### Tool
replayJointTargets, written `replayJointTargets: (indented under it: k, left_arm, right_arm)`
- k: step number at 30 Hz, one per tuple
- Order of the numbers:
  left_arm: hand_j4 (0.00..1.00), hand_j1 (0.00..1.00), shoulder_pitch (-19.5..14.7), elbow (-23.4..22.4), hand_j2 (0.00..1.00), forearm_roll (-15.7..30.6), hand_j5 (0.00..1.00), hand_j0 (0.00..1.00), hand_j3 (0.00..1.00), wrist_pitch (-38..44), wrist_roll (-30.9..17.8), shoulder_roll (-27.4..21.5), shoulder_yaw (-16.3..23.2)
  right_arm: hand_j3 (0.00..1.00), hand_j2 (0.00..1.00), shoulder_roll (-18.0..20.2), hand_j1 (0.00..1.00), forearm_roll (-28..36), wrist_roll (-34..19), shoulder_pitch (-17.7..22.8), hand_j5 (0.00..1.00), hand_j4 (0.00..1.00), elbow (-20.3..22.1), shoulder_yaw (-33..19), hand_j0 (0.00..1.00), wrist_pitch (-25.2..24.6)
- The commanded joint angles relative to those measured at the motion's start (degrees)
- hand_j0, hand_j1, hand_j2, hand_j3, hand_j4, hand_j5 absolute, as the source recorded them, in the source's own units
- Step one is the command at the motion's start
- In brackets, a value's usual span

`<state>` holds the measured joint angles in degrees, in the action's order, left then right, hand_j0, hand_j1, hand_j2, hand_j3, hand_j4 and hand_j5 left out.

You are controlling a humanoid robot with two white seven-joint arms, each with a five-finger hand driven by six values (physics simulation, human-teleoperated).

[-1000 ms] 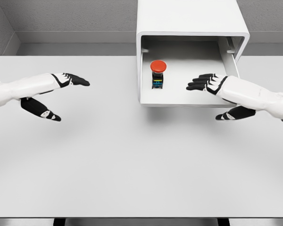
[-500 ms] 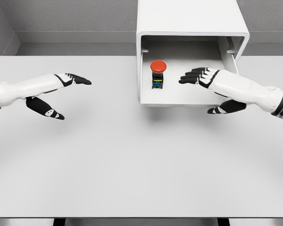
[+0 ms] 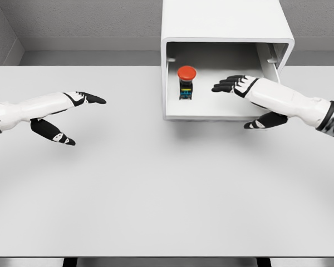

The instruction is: Slide open multi-storey tabletop storage cabinets and put open load switch and slide close multi-storey tabletop storage cabinets

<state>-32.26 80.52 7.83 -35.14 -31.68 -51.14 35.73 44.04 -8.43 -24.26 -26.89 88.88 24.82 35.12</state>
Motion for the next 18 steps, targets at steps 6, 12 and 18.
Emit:
replayJointTargets:
  k: [6,12,18]
  left_arm:
    - [1.00,1.00,0.18,-0.10,1.00,0.17,1.00,1.00,1.00,0.14,-0.13,0.08,-0.05]
    - [1.00,1.00,0.09,-0.10,1.00,0.08,1.00,1.00,1.00,0.14,-1.63,0.17,-0.05]
    - [1.00,1.00,0.09,-0.10,1.00,0.17,1.00,1.00,1.00,0.14,-1.98,0.08,-0.05]
  right_arm:
    - [1.00,1.00,-1.15,1.00,0.08,0.00,-0.61,1.00,1.00,-2.39,0.14,1.00,-0.12]
    - [1.00,1.00,-1.41,1.00,0.00,-0.08,-1.67,1.00,1.00,-3.71,0.23,1.00,-0.12]
    - [1.00,1.00,-2.55,1.00,-0.71,-0.08,-2.11,1.00,1.00,-4.50,0.23,1.00,-0.12]
